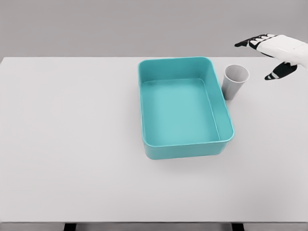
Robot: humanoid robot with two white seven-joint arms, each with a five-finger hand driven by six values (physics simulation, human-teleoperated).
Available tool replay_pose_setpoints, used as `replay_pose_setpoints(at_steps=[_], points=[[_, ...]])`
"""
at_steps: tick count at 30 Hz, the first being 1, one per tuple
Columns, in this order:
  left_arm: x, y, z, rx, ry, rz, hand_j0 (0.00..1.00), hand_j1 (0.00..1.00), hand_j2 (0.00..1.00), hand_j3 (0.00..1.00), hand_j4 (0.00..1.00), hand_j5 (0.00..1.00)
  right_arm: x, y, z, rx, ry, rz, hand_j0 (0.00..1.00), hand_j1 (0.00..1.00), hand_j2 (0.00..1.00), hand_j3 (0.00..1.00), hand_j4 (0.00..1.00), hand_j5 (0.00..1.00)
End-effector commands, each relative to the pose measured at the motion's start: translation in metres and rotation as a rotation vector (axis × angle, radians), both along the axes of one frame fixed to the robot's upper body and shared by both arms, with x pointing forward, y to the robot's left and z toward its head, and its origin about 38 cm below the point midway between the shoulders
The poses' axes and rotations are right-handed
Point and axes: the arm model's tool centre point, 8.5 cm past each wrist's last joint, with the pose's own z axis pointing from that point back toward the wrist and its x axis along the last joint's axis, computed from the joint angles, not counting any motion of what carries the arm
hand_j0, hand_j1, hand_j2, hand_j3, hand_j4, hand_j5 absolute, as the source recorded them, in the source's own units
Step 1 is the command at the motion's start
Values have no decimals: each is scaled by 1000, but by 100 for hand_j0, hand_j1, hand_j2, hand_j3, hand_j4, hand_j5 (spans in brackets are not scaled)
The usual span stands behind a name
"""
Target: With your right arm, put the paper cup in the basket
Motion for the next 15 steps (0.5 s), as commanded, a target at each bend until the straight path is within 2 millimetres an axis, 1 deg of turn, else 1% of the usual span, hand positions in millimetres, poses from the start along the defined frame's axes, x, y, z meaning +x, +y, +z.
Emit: replay_pose_setpoints(at_steps=[1, 4, 5, 6, 7, 8, 9, 10, 11, 12, 13, 14, 15], points=[[0, 0, 0, 0, 0, 1, 100, 100, 100, 100, 100, 100, -1, 1, 3, -2, -5, 1, 100, 100, 100, 100, 100, 100], [1, 0, 0, 0, -2, 1, 100, 100, 100, 100, 100, 100, -1, -6, 14, 34, -25, -5, 100, 100, 100, 100, 100, 100], [0, 0, 0, 0, 0, 1, 100, 100, 100, 100, 100, 100, -2, -8, 11, 92, 52, -3, 100, 100, 100, 100, 100, 100], [0, 0, 0, 0, 0, 1, 100, 100, 100, 100, 100, 100, 1, -25, 9, 276, 169, -22, 97, 97, 97, 97, 97, 97], [0, 0, 0, 0, 0, 1, 100, 100, 100, 100, 100, 100, 8, -61, 2, 548, 239, -97, 97, 97, 97, 97, 97, 97], [0, 0, 0, 0, 0, 1, 100, 100, 100, 100, 100, 100, 25, -92, -28, 800, 296, -210, 96, 96, 96, 96, 96, 96], [1, 0, 0, 0, -2, 1, 100, 100, 100, 100, 100, 100, 44, -100, -45, 924, 310, -282, 97, 97, 97, 97, 97, 97], [0, 0, 0, 0, 0, 1, 100, 100, 100, 100, 100, 100, 51, -100, -64, 977, 338, -326, 97, 97, 97, 97, 97, 97], [0, 0, 0, 0, 0, 1, 100, 100, 100, 100, 100, 100, 53, -95, -70, 995, 348, -328, 98, 98, 98, 98, 98, 98], [1, 0, 0, 0, -2, 1, 100, 100, 100, 100, 100, 100, 54, -97, -78, 1009, 357, -348, 98, 98, 98, 98, 98, 98], [0, 0, 0, 0, 0, 1, 100, 100, 100, 100, 100, 100, 57, -90, -82, 1038, 361, -341, 99, 99, 99, 99, 99, 99], [0, 0, 0, 0, 0, 1, 100, 100, 100, 100, 100, 100, 55, -89, -89, 1043, 373, -347, 99, 99, 99, 99, 99, 99], [0, 0, 0, 0, 0, 1, 100, 100, 100, 100, 100, 100, 50, -93, -106, 1045, 396, -379, 99, 99, 99, 99, 99, 99]])
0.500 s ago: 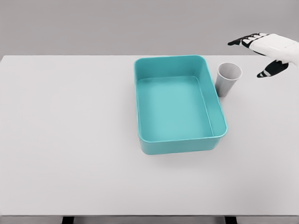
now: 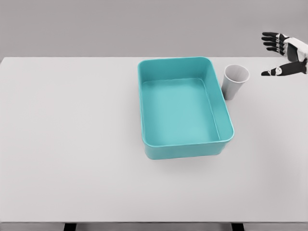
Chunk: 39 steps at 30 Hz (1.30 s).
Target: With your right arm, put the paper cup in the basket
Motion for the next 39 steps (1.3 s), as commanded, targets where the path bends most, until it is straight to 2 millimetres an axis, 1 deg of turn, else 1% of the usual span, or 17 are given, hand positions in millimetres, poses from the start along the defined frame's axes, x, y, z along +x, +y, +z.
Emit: replay_pose_setpoints(at_steps=[1, 4, 5, 9, 11, 12, 16, 22, 24, 25, 26, 33, 34, 37, 39], points=[[1, 0, 0, 0, -2, 1, 100, 100, 100, 100, 100, 100, 0, -5, -25, 88, 48, -57, 99, 99, 99, 99, 99, 99], [1, 0, 0, 0, -2, 1, 100, 100, 100, 100, 100, 100, -5, -1, -40, 36, 57, -32, 99, 99, 99, 99, 99, 99], [1, 0, 0, 0, -2, 1, 100, 100, 100, 100, 100, 100, -6, 1, -42, 12, 63, -23, 99, 99, 99, 99, 99, 99], [0, 0, 0, 0, 0, 1, 100, 100, 100, 100, 100, 100, -6, 6, -42, -29, 40, 8, 99, 99, 99, 99, 99, 99], [0, 0, 0, 0, 0, 1, 100, 100, 100, 100, 100, 100, -5, 13, -46, -20, 41, 20, 99, 99, 99, 99, 99, 99], [1, 0, 0, 0, -2, 1, 100, 100, 100, 100, 100, 100, -3, 19, -42, -23, 31, 36, 99, 99, 99, 99, 99, 99], [1, 0, 0, 0, -2, 1, 100, 100, 100, 100, 100, 100, -2, 32, -51, -25, 40, 60, 99, 99, 99, 99, 99, 99], [0, 0, 0, 0, 0, 1, 100, 100, 100, 100, 100, 100, -2, 34, -53, -48, 49, 70, 99, 99, 99, 99, 99, 99], [0, 0, 0, 0, 0, 1, 100, 100, 100, 100, 100, 100, -1, 41, -50, -46, 38, 85, 99, 99, 99, 99, 99, 99], [0, 0, 0, 0, -2, 1, 100, 100, 100, 100, 100, 100, 1, 47, -52, -39, 38, 94, 99, 99, 99, 99, 99, 99], [0, 0, 0, 0, 0, 1, 100, 100, 100, 100, 100, 100, 1, 49, -53, -40, 40, 97, 99, 99, 99, 99, 99, 99], [0, 0, 0, 0, 0, 1, 100, 100, 100, 100, 100, 100, 2, 53, -55, -44, 43, 104, 99, 99, 99, 99, 99, 99], [0, 0, 0, 0, 0, 1, 100, 100, 100, 100, 100, 100, 2, 57, -56, -41, 44, 109, 99, 99, 99, 99, 99, 99], [0, 0, 0, 0, 0, 1, 100, 100, 100, 100, 100, 100, 3, 58, -57, -39, 44, 111, 99, 99, 99, 99, 99, 99], [0, 0, 0, 0, 0, 1, 100, 100, 100, 100, 100, 100, 3, 64, -60, -46, 51, 122, 99, 99, 99, 99, 99, 99]])
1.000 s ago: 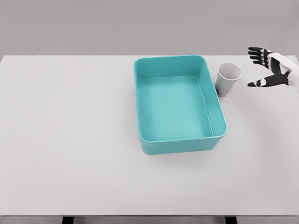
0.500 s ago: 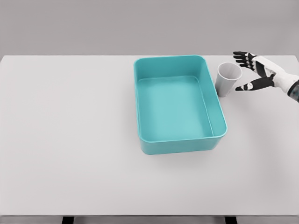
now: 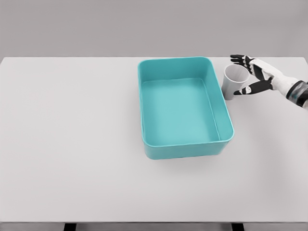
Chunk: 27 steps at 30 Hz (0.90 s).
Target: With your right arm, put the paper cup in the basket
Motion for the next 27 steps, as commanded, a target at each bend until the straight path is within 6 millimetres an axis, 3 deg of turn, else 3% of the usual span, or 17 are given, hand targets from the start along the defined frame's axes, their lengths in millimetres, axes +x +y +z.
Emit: replay_pose_setpoints(at_steps=[1, 5, 16, 27], points=[[0, 0, 0, 0, 0, 1, 100, 100, 100, 100, 100, 100, 1, 4, -1, 2, 2, 5, 99, 99, 99, 99, 99, 99], [0, 0, 0, 0, 0, 1, 100, 100, 100, 100, 100, 100, 1, 4, -1, 2, 2, 5, 98, 98, 98, 98, 98, 98], [1, 0, 0, 0, -2, 1, 100, 100, 100, 100, 100, 100, 1, 7, -1, 5, -3, 12, 76, 76, 76, 76, 76, 76], [0, 0, 0, 0, 0, 1, 100, 100, 100, 100, 100, 100, 5, 4, 16, 24, -50, 5, 76, 76, 76, 76, 76, 76]])
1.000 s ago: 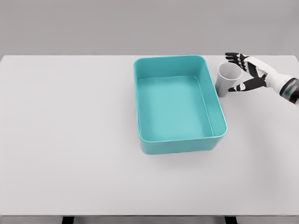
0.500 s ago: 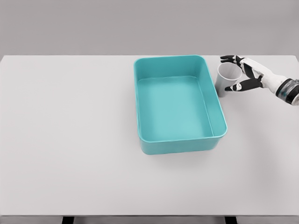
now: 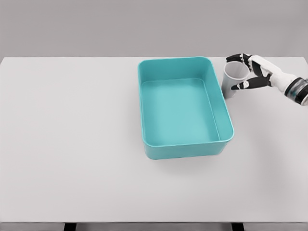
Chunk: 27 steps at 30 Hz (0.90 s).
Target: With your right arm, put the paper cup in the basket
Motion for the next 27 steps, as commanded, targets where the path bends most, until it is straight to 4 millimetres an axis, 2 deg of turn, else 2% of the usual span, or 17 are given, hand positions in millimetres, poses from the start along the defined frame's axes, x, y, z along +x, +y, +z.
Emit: replay_pose_setpoints(at_steps=[1, 5, 7, 10, 11, 16, 18, 22, 24, 27], points=[[-1, 0, 0, 0, 1, 1, 100, 100, 100, 100, 100, 100, 1, -2, 9, 22, -26, -8, 76, 76, 76, 76, 76, 76], [0, 0, 0, 0, 0, 1, 100, 100, 100, 100, 100, 100, 3, 1, 17, 24, -48, 4, 76, 76, 76, 76, 76, 76], [-1, 0, 0, 0, 1, 1, 100, 100, 100, 100, 100, 100, 5, 3, 35, 36, -95, 12, 76, 76, 76, 76, 76, 76], [-1, 0, 0, 0, 1, 1, 100, 100, 100, 100, 100, 100, 5, 6, 42, 35, -119, 26, 76, 76, 76, 76, 76, 76], [-1, 0, 0, 0, 1, 1, 100, 100, 100, 100, 100, 100, 5, 11, 55, 37, -157, 46, 76, 76, 76, 76, 76, 76], [-1, 0, 0, 0, 1, 1, 100, 100, 100, 100, 100, 100, 3, 34, 80, 25, -230, 119, 76, 76, 76, 76, 76, 76], [0, 0, 0, 0, 0, 1, 100, 100, 100, 100, 100, 100, 2, 33, 94, 18, -274, 118, 76, 76, 76, 76, 76, 76], [0, 0, 0, 0, 0, 1, 100, 100, 100, 100, 100, 100, -4, 53, 118, 4, -349, 182, 75, 75, 75, 75, 75, 75], [-1, 0, 0, 0, 1, 1, 100, 100, 100, 100, 100, 100, -9, 65, 125, -28, -380, 218, 75, 75, 75, 75, 75, 75], [-1, 0, 0, 0, 1, 1, 100, 100, 100, 100, 100, 100, -12, 83, 124, -75, -395, 260, 73, 73, 73, 73, 73, 73]])
